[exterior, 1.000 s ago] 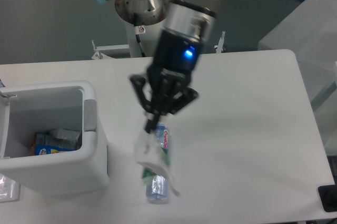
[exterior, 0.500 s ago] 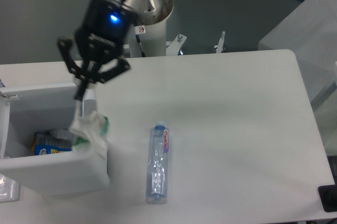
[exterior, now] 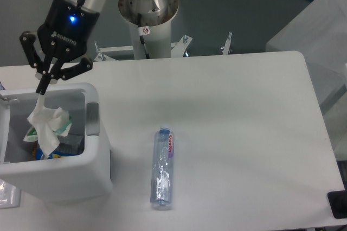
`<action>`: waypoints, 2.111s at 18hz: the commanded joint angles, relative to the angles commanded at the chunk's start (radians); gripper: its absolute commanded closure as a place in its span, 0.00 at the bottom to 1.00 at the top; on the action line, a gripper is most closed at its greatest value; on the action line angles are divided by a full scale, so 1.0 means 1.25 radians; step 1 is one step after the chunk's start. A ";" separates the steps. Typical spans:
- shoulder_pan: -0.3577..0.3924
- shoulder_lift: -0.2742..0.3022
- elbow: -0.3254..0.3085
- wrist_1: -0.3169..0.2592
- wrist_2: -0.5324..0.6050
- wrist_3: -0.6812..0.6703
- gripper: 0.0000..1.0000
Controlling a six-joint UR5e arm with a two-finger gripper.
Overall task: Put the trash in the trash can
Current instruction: 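Open the gripper to drop the wrapper into the bin, then move the open gripper over the clear water bottle and lower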
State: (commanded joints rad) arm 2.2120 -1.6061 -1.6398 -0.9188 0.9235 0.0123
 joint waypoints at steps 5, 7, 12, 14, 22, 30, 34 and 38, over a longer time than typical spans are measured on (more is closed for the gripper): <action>0.000 -0.001 -0.014 0.001 0.001 -0.001 0.74; 0.000 -0.009 -0.011 0.005 0.006 0.000 0.47; 0.002 -0.013 0.023 0.040 0.023 0.001 0.09; 0.009 -0.025 0.036 0.040 0.060 0.002 0.00; 0.110 -0.136 0.070 0.043 0.121 0.004 0.00; 0.174 -0.242 0.075 0.042 0.184 0.005 0.00; 0.175 -0.330 0.104 0.042 0.217 0.009 0.00; 0.173 -0.369 0.113 0.045 0.218 0.009 0.00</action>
State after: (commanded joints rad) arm 2.4283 -2.0677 -1.4987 -0.8621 1.1965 0.0230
